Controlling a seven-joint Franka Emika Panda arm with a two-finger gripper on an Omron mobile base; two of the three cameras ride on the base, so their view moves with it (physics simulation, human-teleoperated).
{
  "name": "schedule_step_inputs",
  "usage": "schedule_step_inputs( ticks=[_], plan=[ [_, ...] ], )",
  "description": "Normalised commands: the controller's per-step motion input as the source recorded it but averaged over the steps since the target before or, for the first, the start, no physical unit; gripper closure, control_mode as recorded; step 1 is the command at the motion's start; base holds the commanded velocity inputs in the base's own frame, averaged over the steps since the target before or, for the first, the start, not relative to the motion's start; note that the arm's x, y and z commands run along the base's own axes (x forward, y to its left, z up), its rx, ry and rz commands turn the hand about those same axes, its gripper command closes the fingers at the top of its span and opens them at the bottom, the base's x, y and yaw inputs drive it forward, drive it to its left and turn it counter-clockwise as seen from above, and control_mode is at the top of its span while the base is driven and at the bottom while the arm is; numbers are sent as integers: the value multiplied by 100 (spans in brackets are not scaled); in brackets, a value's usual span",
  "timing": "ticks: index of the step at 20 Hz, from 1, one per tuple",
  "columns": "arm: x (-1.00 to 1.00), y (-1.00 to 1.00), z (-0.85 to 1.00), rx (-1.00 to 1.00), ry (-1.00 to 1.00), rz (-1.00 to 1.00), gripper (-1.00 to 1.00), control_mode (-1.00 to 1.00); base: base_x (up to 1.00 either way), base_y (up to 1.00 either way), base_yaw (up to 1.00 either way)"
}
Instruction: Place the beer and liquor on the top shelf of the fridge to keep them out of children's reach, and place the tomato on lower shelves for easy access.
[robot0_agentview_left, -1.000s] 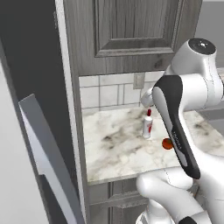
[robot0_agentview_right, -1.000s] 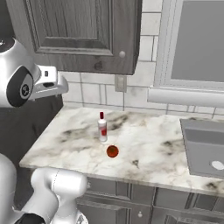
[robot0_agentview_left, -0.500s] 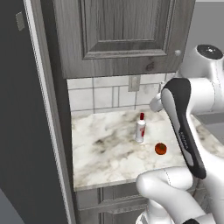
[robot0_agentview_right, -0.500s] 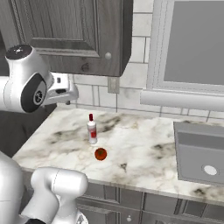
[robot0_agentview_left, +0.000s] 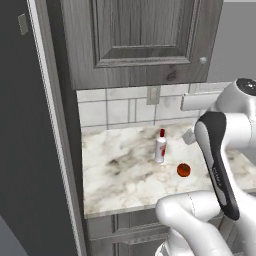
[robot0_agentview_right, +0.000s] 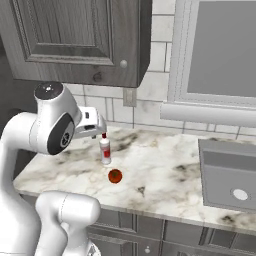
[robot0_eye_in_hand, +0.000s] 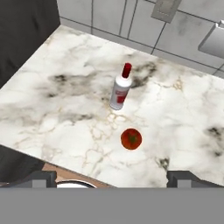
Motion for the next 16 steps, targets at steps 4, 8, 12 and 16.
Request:
schedule_step_inputs(
  ticks=[4,8,12,16],
  plan=[
    [1,0,-33,0,0,-2,-100,-100,0,0,0],
    [16,0,-27,4,-2,0,-100,-100,0,0,0],
    [28,0,-18,13,-2,0,-100,-100,0,0,0],
    [34,1,-8,18,-1,0,-100,-100,0,0,0]
  ],
)
